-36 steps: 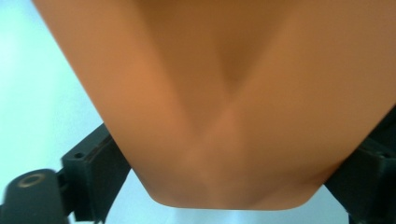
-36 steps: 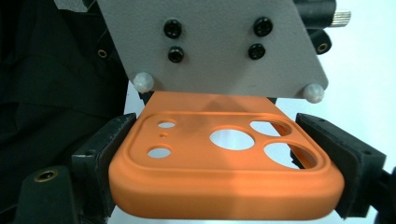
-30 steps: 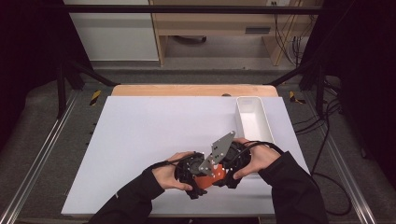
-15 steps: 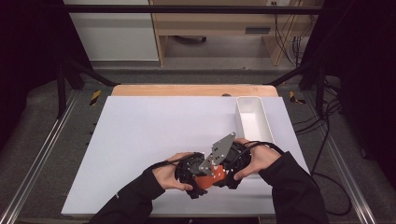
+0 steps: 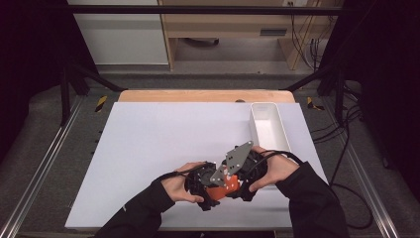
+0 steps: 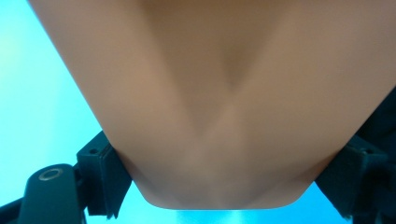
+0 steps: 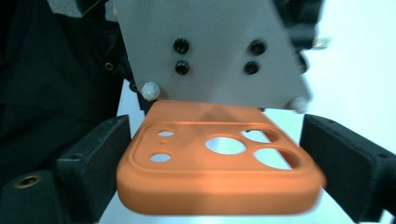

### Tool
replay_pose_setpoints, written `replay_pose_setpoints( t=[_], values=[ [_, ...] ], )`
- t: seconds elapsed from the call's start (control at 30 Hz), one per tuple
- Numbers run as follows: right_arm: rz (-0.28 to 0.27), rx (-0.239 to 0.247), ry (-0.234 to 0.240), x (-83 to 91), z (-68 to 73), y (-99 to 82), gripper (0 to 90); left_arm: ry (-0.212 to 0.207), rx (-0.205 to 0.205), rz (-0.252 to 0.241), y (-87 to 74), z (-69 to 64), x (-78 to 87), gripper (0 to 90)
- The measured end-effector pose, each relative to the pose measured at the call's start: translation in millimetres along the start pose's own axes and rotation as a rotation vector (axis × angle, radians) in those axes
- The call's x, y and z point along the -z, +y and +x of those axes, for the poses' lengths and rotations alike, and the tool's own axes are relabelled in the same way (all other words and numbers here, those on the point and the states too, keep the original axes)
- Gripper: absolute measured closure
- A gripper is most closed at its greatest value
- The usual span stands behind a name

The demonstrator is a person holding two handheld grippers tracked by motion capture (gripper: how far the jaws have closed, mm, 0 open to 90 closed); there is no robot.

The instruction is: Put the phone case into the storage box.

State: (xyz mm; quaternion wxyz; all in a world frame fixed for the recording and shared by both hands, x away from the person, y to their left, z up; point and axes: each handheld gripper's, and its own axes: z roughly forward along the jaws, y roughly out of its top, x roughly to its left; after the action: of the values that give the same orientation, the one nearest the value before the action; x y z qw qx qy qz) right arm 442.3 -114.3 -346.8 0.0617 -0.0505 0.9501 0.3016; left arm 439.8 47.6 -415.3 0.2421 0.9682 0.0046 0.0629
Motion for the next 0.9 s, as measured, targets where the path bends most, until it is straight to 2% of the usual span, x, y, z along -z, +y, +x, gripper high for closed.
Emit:
replay_pose_setpoints(
  t=[0.1,0.13,0.27,0.5,0.9],
  values=[
    [-0.003,-0.006,-0.006,3.5,0.0,-1.0,6.7,0.005,0.006,-0.012,-1.6,0.3,-0.1,15.6],
    [-0.01,-0.003,-0.017,4.9,0.2,-1.5,6.3,-0.004,0.014,-0.015,-2.2,0.7,0.1,15.7],
    [-0.051,-0.014,-0.036,13.7,2.6,-3.5,3.9,0.002,0.025,-0.028,-5.0,1.9,2.7,15.6],
    [-0.105,-0.055,-0.078,26.9,5.0,-12.2,2.8,0.0,0.051,-0.068,-10.8,4.5,9.0,15.6],
    [-0.186,-0.108,-0.113,26.4,7.1,-28.8,2.3,0.008,0.079,-0.127,-25.5,5.1,11.4,15.6]
  ],
)
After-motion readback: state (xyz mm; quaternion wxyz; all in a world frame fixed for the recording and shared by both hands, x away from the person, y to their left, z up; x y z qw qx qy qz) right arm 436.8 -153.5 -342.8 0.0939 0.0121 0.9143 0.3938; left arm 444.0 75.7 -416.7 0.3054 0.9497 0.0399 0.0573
